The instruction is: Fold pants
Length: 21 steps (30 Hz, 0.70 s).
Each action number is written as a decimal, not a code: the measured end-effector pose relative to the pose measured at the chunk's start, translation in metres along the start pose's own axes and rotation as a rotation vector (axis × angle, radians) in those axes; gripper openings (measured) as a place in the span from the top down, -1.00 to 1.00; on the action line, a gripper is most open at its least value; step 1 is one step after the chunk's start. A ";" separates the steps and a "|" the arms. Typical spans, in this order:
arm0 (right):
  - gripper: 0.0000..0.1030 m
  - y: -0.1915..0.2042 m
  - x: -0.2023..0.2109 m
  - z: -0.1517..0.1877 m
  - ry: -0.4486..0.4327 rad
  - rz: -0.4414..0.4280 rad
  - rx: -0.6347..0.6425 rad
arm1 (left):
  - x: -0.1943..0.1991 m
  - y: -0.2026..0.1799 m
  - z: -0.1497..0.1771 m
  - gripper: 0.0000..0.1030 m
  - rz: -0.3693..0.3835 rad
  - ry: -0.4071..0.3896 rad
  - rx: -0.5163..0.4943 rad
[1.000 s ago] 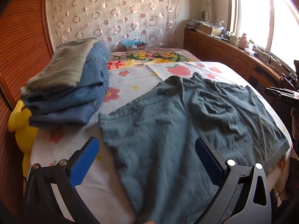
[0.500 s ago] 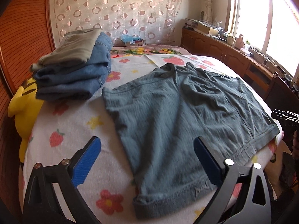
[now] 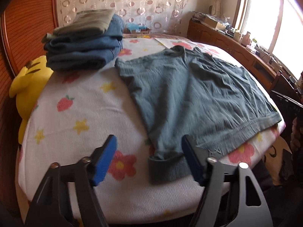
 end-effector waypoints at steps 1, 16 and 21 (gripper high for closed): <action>0.10 0.003 -0.004 0.001 0.003 -0.004 0.005 | 0.000 -0.001 0.002 -0.27 0.008 0.005 0.004; 0.10 0.004 -0.012 -0.002 0.018 -0.024 -0.005 | 0.002 -0.014 0.009 0.37 0.052 0.011 -0.012; 0.09 0.005 -0.011 0.000 0.016 -0.028 -0.022 | 0.009 -0.020 0.003 0.76 0.048 -0.015 -0.023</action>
Point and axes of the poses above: each gripper's, at about its wrist camera, not at the fingertips, and x roughly against the way its jaws point, y to its left, z to its underside, the point moved 8 cm from there along -x, roughly the way its jaws point, and after that the axes turned 4 degrees about y, right-handed, at the moved point
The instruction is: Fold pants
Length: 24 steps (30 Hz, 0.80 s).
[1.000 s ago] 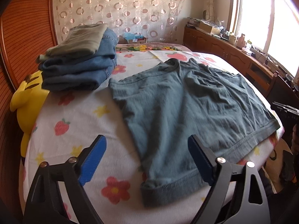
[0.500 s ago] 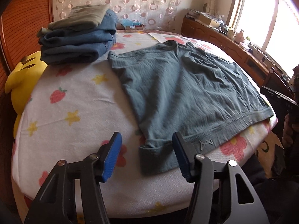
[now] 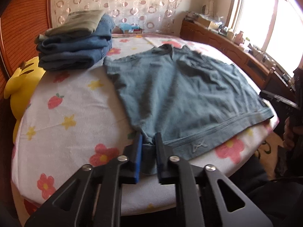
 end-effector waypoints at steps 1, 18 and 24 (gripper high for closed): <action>0.10 0.000 -0.001 0.000 0.001 0.000 -0.003 | 0.002 -0.003 -0.003 0.77 0.001 -0.005 -0.007; 0.10 -0.011 -0.005 0.007 -0.010 -0.022 -0.059 | 0.008 -0.098 -0.084 0.80 0.091 -0.082 -0.222; 0.10 -0.014 -0.002 0.008 -0.023 -0.017 -0.062 | 0.007 -0.139 -0.111 0.80 0.134 -0.099 -0.292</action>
Point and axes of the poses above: each gripper's, at about its wrist camera, not at the fingertips, and x roughly against the way its jaws point, y to its left, z to its underside, the point moved 8 cm from there along -x, roughly the way its jaws point, and after that the axes turned 4 degrees about y, right-handed, at the moved point
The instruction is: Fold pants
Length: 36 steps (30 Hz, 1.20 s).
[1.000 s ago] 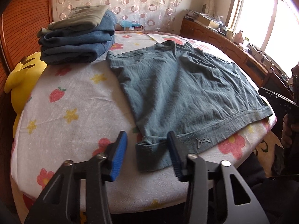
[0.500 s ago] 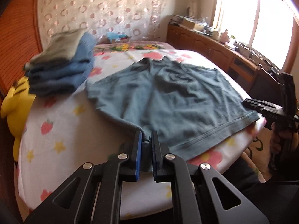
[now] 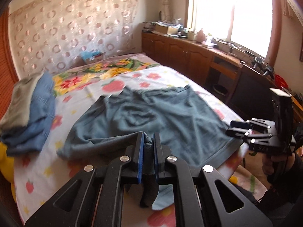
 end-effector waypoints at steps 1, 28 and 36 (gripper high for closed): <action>0.10 -0.002 0.000 0.000 -0.002 0.000 -0.003 | -0.001 -0.005 -0.005 0.80 0.008 -0.002 -0.009; 0.10 -0.018 0.005 0.004 -0.021 -0.002 -0.019 | -0.030 -0.078 -0.052 -0.10 0.036 -0.002 -0.122; 0.10 -0.010 -0.008 -0.001 -0.008 -0.007 0.012 | -0.030 -0.037 -0.023 -0.43 0.003 0.010 -0.048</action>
Point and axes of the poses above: each gripper's, at about its wrist camera, not at the fingertips, and x roughly against the way its jaws point, y to its left, z to its underside, the point moved 8 cm from there along -x, roughly the way its jaws point, and after that the axes turned 4 degrees about y, right-handed, at the moved point
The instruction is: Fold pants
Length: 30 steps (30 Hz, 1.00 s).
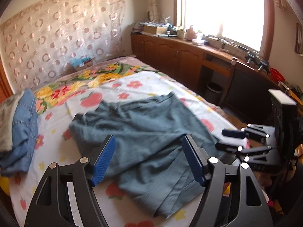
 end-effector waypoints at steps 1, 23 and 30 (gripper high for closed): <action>0.10 0.002 -0.003 -0.001 0.004 -0.001 0.009 | -0.002 0.006 0.008 -0.43 -0.002 0.010 0.012; 0.26 0.008 -0.045 -0.020 0.097 -0.040 0.055 | -0.012 -0.001 0.087 -0.34 0.112 0.122 0.014; 0.78 0.009 -0.038 -0.025 0.090 -0.040 0.064 | -0.025 -0.007 0.102 -0.30 0.098 0.172 -0.016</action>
Point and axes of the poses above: each gripper's, at about its wrist camera, not at the fingertips, and x roughly against the way its jaws point, y to its left, z to its underside, the point moved 8 cm from there along -x, roughly the way its jaws point, and after that the axes turned 4 degrees about y, right-handed, at the moved point
